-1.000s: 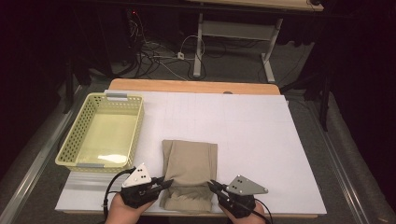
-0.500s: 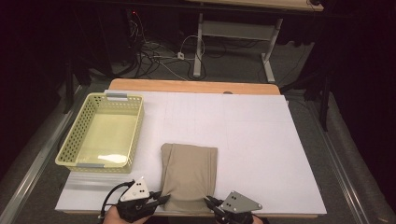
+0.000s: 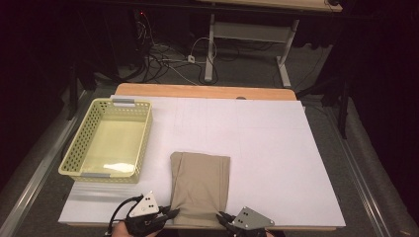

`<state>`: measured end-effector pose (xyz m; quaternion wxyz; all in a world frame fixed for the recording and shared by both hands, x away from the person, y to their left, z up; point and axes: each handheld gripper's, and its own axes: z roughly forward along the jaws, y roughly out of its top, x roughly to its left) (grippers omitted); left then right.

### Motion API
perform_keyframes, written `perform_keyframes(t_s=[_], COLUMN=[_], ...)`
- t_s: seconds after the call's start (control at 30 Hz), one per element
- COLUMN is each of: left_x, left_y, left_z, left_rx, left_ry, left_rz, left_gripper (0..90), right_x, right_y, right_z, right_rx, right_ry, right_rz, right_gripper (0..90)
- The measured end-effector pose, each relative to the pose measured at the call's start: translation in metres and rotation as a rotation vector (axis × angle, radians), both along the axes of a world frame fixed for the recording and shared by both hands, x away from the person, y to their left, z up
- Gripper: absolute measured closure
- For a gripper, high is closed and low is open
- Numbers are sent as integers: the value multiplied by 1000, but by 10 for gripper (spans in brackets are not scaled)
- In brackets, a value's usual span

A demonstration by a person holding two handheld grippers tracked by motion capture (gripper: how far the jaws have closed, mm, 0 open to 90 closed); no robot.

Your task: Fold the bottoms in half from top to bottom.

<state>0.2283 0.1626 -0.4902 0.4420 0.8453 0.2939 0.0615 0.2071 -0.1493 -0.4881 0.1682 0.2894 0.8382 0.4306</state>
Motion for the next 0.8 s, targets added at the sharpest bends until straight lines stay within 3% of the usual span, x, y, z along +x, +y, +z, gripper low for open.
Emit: perform_keyframes(t_s=[0.2, 0.37, 0.47, 0.57, 0.7, 0.8], left_x=[-3, -6, -8, -9, -9, -6], left_y=[0, 4, 4, 6, 10, 15], left_z=[2, 14, 16, 14, 10, 12], left_rx=[0, -62, -64, -48, -22, -47], left_ry=[-15, -30, -31, -21, 17, 26], left_rz=[-1, -9, -32, -52, -66, -30], left_gripper=[786, 784, 781, 780, 729, 591], right_x=[0, -2, -4, -9, -11, -9], right_y=[-1, -5, -9, -8, -7, -8], right_z=[-1, 10, 17, 16, 11, 9], right_rx=[1, 35, 54, 29, 12, 22], right_ry=[-7, -41, -59, -62, -28, 1], right_rz=[5, -7, -6, 8, 26, 29], right_gripper=[858, 860, 860, 857, 817, 756])
